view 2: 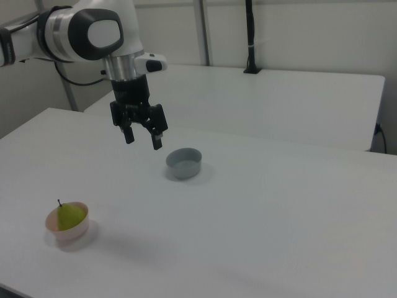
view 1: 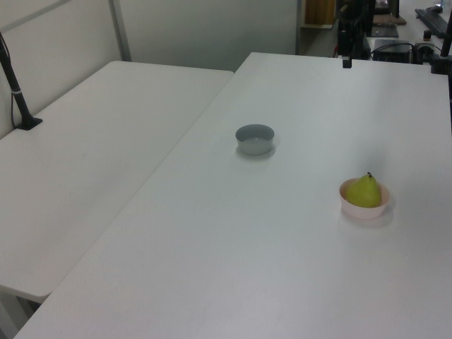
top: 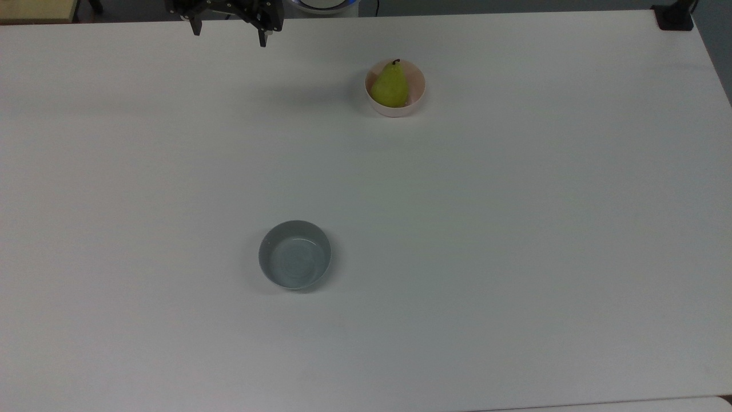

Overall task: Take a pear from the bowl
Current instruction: 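Move the open gripper over the pink bowl holding the pear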

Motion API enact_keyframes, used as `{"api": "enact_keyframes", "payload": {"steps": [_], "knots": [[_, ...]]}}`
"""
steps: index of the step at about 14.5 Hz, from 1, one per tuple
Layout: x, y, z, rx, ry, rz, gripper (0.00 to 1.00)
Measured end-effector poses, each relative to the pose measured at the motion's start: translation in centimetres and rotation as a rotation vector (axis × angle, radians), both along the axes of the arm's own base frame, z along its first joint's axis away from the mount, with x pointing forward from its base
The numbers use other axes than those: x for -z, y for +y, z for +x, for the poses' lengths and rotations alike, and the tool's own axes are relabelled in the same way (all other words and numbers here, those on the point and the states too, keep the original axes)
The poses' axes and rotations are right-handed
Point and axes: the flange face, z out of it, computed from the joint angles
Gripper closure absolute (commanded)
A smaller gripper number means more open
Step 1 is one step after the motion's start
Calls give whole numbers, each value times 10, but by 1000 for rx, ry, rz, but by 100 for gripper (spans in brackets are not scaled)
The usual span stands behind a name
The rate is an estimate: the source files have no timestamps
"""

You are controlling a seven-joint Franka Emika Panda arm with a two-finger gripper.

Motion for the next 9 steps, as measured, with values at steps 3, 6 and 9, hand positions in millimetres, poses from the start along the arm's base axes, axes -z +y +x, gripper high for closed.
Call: {"api": "enact_keyframes", "payload": {"steps": [3, 6, 9], "knots": [[-2, 1, -1, 3, -6, 14, 0], [-4, 2, -1, 3, -10, 17, 0], [-4, 9, -1, -10, -8, 22, 0]]}}
